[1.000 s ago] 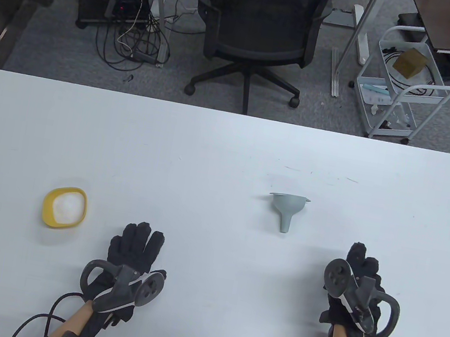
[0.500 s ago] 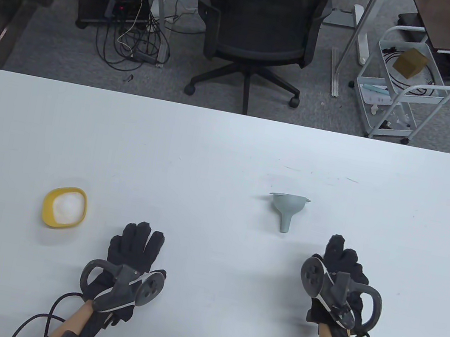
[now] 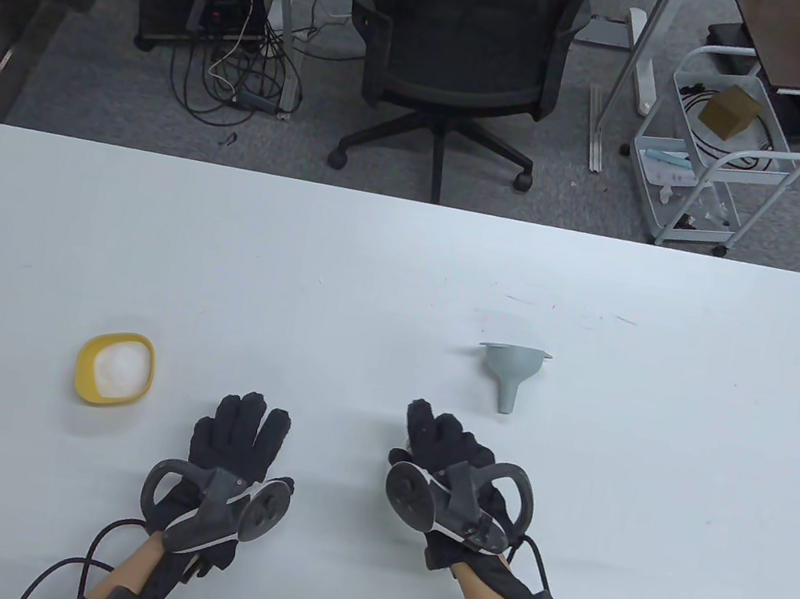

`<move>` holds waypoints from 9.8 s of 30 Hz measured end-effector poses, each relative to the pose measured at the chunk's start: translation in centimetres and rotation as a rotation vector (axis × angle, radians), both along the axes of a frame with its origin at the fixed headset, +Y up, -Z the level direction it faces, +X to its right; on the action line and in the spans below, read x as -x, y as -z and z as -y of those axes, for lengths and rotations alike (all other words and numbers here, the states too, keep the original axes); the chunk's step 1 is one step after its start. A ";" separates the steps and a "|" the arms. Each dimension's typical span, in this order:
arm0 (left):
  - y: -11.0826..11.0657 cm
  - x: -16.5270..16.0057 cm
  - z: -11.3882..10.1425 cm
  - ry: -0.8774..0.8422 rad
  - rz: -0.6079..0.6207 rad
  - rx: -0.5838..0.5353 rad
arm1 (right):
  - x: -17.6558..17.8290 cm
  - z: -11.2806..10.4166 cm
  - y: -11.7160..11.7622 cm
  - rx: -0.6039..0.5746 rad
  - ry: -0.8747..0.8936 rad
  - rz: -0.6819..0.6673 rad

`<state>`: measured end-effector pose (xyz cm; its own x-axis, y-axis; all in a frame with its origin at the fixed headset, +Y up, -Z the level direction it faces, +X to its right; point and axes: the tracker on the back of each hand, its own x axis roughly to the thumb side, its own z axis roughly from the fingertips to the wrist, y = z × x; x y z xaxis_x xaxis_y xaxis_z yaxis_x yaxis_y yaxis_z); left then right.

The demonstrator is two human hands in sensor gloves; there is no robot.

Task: Unscrew the press dispenser and pour salt into it

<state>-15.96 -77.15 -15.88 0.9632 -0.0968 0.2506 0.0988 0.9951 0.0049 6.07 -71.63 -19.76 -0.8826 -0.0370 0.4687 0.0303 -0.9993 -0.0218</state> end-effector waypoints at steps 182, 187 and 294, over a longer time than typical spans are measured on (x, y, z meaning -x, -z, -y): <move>5.1 -5.8 -4.5 -0.624 0.357 0.331 | -1.7 7.6 1.9 0.406 0.408 0.037; 4.7 -6.0 -4.5 -0.549 0.320 0.268 | -1.7 7.6 1.9 0.406 0.408 0.037; 5.0 -3.6 -5.9 -0.796 0.210 0.157 | -1.5 7.6 1.9 0.407 0.405 0.035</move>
